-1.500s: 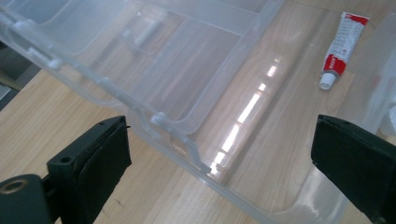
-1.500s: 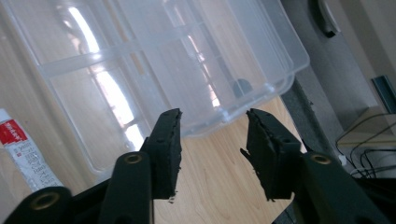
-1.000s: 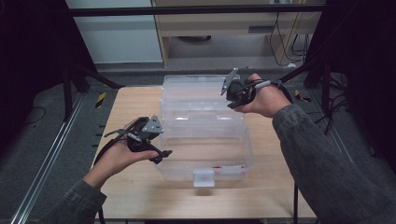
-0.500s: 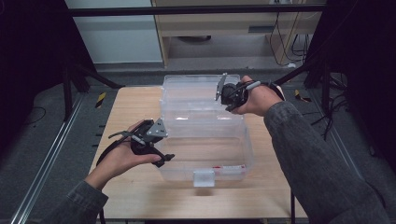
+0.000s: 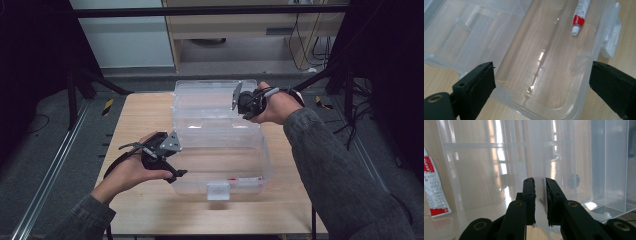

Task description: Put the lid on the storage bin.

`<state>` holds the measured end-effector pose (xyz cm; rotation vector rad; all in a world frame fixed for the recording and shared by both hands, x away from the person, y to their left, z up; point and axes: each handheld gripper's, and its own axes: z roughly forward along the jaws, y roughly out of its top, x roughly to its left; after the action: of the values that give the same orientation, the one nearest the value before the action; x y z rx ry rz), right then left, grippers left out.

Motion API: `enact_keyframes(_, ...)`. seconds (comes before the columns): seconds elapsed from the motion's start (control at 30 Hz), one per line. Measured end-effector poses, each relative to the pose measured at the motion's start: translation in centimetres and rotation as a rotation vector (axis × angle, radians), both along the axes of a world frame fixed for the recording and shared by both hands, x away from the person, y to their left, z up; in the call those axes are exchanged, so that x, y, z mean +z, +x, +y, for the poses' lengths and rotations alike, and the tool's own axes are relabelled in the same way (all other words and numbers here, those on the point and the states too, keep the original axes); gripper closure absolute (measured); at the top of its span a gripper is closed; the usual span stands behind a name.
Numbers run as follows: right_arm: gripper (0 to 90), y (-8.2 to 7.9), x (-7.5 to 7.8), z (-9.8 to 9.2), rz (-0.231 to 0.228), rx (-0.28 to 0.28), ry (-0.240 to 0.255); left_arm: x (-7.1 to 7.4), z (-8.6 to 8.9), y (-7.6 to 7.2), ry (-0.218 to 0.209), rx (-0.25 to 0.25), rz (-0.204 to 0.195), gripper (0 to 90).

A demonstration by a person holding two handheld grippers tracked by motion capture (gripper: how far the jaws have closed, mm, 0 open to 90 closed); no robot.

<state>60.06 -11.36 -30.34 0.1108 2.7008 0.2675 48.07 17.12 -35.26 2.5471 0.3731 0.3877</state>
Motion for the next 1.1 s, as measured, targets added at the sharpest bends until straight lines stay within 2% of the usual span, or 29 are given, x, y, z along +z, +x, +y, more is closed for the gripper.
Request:
enact_keyframes(0.27, 80.4, -0.1, 0.0, 0.0, -0.005, 0.011, -0.006, -0.6, -0.3, -0.7, 0.014, -0.050, 0.031, 6.2)
enact_keyframes(0.4, 80.4, -0.1, -0.1, 0.0, -0.007, 0.014, -0.006, -0.8, -0.6, -0.9, 0.036, -0.075, 0.038, 6.2)
enact_keyframes(0.7, 80.3, -0.1, -0.1, 0.0, -0.010, 0.015, -0.004, -1.3, -1.1, -1.1, 0.069, -0.103, 0.047, 8.9)
enact_keyframes(0.77, 80.3, -0.1, -0.1, -0.1, -0.010, 0.015, -0.006, -1.4, -1.2, -1.1, 0.075, -0.117, 0.037, 10.2)
enact_keyframes(0.8, 80.3, -0.1, -0.1, -0.1, -0.011, 0.014, -0.005, -1.5, -1.3, -1.1, 0.081, -0.129, 0.028, 11.6)
enact_keyframes(1.1, 80.1, -0.1, -0.1, -0.2, -0.012, 0.014, 0.001, -2.7, -2.0, -1.3, 0.146, -0.182, 0.063, 17.9)
